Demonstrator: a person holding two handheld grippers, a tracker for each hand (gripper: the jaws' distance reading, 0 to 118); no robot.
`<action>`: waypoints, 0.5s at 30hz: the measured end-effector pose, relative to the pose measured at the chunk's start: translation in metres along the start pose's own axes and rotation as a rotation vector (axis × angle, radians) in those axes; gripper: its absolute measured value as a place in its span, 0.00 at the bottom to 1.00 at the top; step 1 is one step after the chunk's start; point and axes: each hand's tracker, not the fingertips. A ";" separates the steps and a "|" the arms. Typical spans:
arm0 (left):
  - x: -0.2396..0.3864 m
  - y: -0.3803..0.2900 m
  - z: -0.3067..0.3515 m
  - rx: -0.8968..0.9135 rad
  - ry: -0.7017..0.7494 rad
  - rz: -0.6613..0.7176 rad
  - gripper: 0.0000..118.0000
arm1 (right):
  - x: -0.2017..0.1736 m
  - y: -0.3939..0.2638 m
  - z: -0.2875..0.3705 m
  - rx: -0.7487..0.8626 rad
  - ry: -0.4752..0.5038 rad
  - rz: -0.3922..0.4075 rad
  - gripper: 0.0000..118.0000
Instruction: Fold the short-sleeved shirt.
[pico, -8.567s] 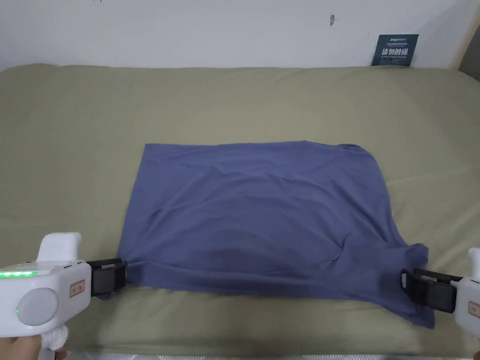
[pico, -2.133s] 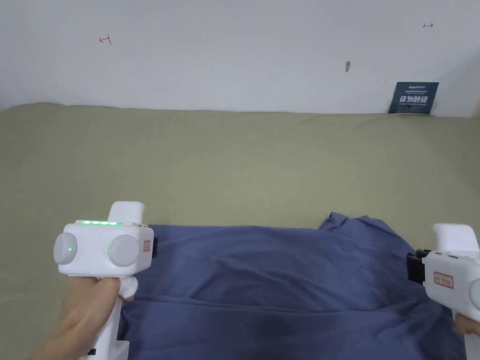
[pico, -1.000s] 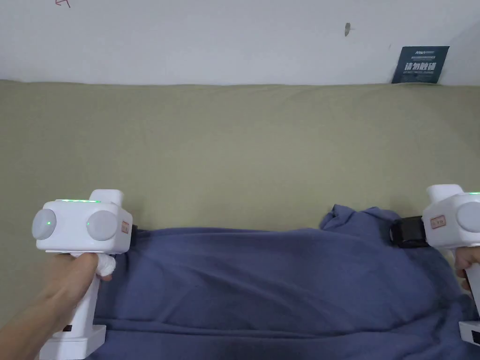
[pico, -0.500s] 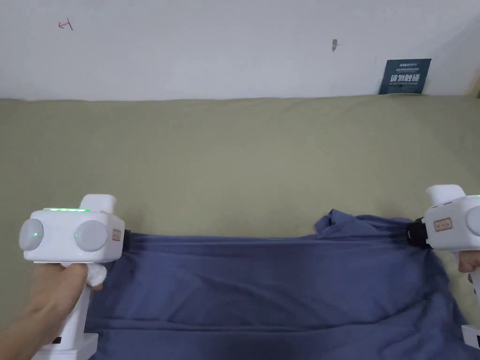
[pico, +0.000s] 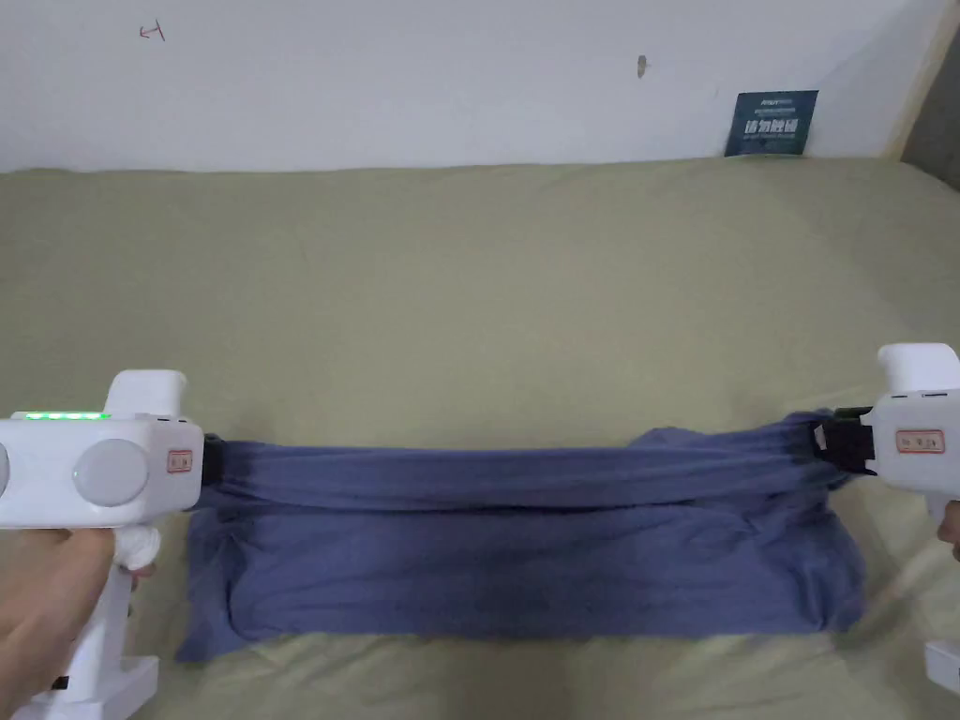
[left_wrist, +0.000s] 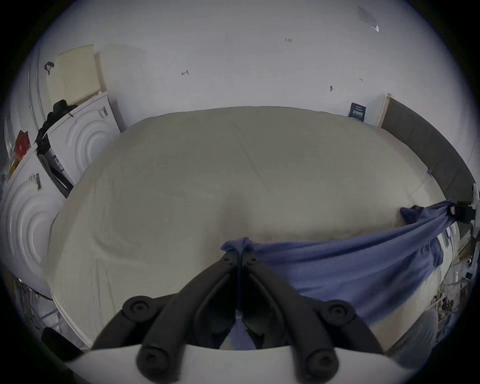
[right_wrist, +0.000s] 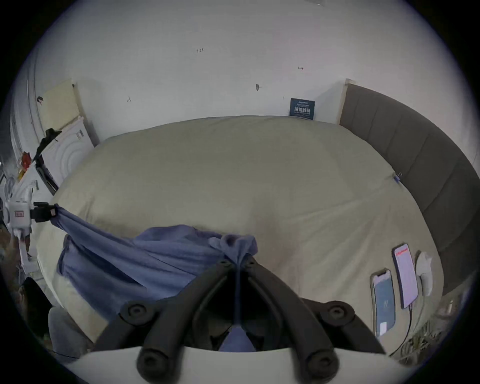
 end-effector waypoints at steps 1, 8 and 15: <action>-0.001 -0.009 0.001 -0.003 -0.004 -0.003 0.01 | -0.001 -0.010 0.004 0.000 -0.004 0.012 0.02; -0.005 -0.058 0.012 -0.010 -0.017 -0.014 0.01 | -0.002 -0.063 0.012 -0.037 -0.007 0.022 0.02; -0.007 -0.082 0.009 -0.029 -0.024 0.008 0.01 | 0.002 -0.092 0.004 -0.076 -0.002 -0.006 0.02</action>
